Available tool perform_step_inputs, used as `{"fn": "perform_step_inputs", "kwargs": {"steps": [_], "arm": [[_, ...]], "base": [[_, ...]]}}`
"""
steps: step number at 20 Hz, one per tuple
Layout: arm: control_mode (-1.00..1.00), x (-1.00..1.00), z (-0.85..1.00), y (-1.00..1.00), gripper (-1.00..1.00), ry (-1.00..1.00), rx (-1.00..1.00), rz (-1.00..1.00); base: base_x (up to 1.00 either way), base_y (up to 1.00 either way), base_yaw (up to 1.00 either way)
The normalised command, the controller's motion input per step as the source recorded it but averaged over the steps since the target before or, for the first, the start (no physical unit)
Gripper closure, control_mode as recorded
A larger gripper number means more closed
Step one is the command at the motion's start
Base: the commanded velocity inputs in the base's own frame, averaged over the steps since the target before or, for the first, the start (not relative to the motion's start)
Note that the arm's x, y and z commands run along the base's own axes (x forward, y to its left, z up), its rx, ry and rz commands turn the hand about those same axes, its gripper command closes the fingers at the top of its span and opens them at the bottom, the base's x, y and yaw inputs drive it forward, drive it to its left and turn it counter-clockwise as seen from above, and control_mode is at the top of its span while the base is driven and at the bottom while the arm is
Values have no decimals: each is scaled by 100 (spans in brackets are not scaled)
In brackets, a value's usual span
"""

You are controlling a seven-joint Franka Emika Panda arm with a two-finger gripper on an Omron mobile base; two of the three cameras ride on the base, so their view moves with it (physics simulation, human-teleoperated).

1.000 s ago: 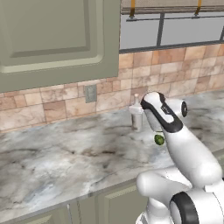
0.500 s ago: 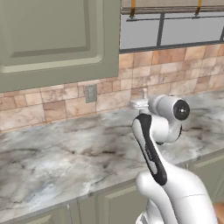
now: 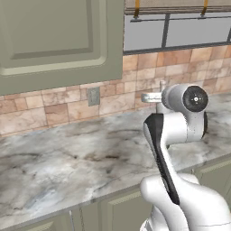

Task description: Place the beer and liquor on the top shelf of the fridge to keep them out of children's reach, and place the avocado on lower shelves for easy access.

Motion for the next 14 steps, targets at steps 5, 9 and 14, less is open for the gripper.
{"fn": "perform_step_inputs", "kwargs": {"steps": [5, 9, 14], "arm": [[-100, -80, 11, -8, 100, 2, 0, 0], [-100, -51, 0, 2, 100, 0, 0, 1], [-100, -20, 21, 1, 100, 3, 0, 2]], "base": [[0, 0, 0], [0, 0, 0], [0, 0, 0]]}}
